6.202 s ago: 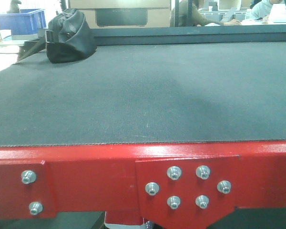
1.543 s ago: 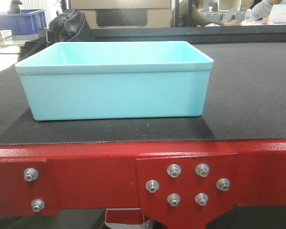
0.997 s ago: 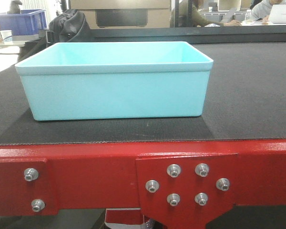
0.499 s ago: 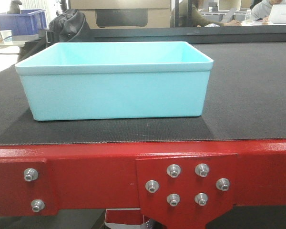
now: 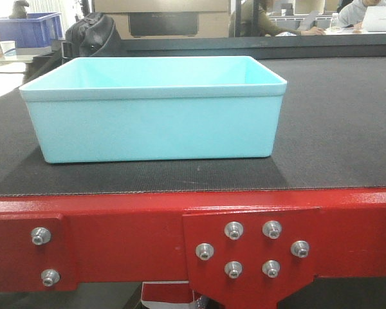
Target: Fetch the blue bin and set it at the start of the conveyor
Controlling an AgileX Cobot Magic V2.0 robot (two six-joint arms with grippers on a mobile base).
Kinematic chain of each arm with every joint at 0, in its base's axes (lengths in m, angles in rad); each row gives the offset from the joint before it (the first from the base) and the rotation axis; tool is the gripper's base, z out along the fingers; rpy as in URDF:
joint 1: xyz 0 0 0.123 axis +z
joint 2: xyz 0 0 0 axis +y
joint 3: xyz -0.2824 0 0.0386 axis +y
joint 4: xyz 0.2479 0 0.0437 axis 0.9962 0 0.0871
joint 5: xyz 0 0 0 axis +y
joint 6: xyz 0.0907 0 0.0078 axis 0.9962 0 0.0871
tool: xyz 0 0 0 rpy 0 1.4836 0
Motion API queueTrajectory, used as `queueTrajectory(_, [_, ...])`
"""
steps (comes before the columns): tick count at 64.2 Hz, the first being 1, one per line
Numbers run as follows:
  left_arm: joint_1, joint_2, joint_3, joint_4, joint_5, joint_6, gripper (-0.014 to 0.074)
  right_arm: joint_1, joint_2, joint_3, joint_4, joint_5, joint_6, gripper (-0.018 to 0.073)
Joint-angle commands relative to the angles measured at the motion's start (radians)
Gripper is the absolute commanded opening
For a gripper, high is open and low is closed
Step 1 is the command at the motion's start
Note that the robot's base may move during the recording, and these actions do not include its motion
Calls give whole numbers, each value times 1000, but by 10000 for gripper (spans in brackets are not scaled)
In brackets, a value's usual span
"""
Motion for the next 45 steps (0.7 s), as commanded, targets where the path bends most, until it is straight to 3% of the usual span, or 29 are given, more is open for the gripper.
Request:
queueTrajectory(1, [-5,-5,1,-1,-17,3,-111,-67,-42,62,43,-59,-40,-167])
queueTrajectory(8, [-5,-5,1,-1,-17,3,-111,-139,-96,143,109,-75,-40,-167])
queueTrajectory(17, [-5,-5,1,-1,-17,3,-111,-199,-198,252,109,-73,-40,-167])
queueTrajectory(34, [-5,-5,1,-1,-17,3,-111,-217,-369,426,109,-75,-38,-167])
queueTrajectory(40, [-5,-5,1,1,-17,3,-111,-217,-369,431,109,-126,-38,-167])
queueTrajectory(45, [-5,-5,1,1,-22,3,-111,-217,-369,431,109,-87,-38,-167])
